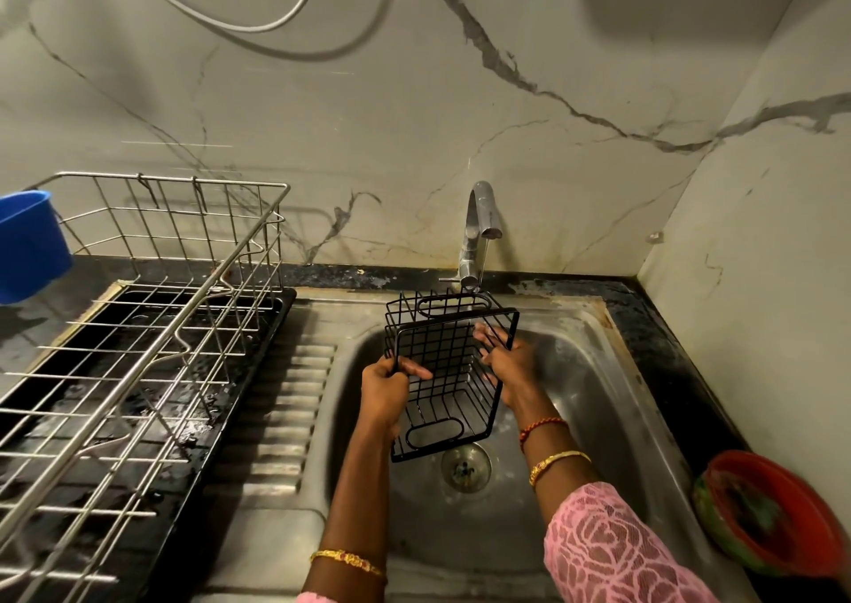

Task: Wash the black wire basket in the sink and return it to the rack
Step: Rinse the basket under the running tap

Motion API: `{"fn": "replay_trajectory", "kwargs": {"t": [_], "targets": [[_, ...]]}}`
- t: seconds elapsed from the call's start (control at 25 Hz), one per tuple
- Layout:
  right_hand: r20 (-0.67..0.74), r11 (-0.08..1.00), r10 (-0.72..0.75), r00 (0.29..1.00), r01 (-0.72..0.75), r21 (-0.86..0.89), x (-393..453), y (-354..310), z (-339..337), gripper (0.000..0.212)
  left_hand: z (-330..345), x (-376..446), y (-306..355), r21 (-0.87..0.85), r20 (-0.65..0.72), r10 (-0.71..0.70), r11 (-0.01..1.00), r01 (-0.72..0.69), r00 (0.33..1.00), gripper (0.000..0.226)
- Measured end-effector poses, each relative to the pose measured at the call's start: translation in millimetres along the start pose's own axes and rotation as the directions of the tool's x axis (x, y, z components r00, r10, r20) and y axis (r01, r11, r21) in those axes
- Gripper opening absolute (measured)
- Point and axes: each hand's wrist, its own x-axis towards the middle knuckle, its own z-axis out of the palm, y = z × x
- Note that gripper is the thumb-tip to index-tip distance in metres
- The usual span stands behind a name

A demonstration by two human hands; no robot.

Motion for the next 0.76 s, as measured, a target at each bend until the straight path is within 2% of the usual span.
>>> {"fn": "replay_trajectory", "kwargs": {"t": [0.2, 0.36, 0.52, 0.76], "targets": [[-0.025, 0.999, -0.014, 1.0, 0.015, 0.029, 1, 4, -4, 0.052, 1, -3, 0, 0.011, 0.007, 0.008, 1.0, -0.008, 1.0, 0.051], [-0.041, 1.0, -0.008, 0.999, 0.008, 0.02, -3, 2, -8, 0.046, 3, -5, -1, 0.015, 0.026, 0.021, 1.0, -0.021, 0.999, 0.051], [-0.021, 1.0, -0.02, 1.0, 0.02, 0.013, -6, -3, -6, 0.053, 3, -5, 2, -0.001, 0.01, 0.037, 0.999, -0.037, 0.999, 0.054], [-0.033, 0.999, 0.022, 0.999, -0.023, -0.023, -2, -7, -4, 0.045, 3, -3, 3, -0.019, -0.011, 0.036, 0.999, -0.036, 0.999, 0.055]]}}
